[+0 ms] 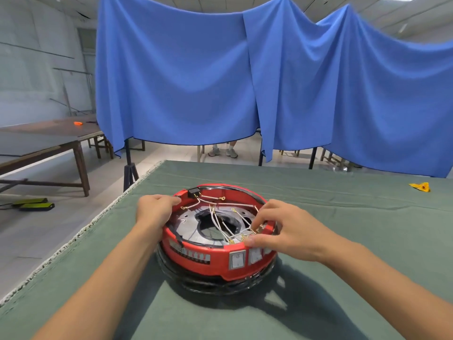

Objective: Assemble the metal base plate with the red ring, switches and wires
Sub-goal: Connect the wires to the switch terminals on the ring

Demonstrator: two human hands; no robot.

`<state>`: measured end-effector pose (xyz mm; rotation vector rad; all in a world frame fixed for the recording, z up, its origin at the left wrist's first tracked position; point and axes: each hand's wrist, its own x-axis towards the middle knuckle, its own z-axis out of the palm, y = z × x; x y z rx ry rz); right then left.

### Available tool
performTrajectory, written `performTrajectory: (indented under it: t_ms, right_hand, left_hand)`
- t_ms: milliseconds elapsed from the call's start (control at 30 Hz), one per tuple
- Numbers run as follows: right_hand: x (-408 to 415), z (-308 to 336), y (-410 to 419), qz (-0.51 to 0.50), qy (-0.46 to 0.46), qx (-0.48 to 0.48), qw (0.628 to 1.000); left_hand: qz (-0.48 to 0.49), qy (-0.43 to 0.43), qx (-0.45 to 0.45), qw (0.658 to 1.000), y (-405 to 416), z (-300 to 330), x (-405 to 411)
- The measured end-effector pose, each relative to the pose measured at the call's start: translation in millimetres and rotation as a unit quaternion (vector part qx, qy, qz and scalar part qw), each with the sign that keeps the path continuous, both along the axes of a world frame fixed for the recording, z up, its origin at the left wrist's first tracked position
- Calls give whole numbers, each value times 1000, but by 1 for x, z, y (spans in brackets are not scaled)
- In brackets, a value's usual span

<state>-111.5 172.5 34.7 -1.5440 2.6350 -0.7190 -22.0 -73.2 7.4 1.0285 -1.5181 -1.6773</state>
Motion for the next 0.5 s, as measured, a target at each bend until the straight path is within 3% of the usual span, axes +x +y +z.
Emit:
performTrajectory:
  t_ms: [233, 500]
  right_hand:
    - [-22, -17, -3, -57, -1, -28, 998]
    - [-28, -46, -15, -140, -68, -141, 978]
  left_hand:
    - [-14, 82, -33, 996, 5, -14, -15]
    - [-73, -15, -192, 979, 15, -37, -8]
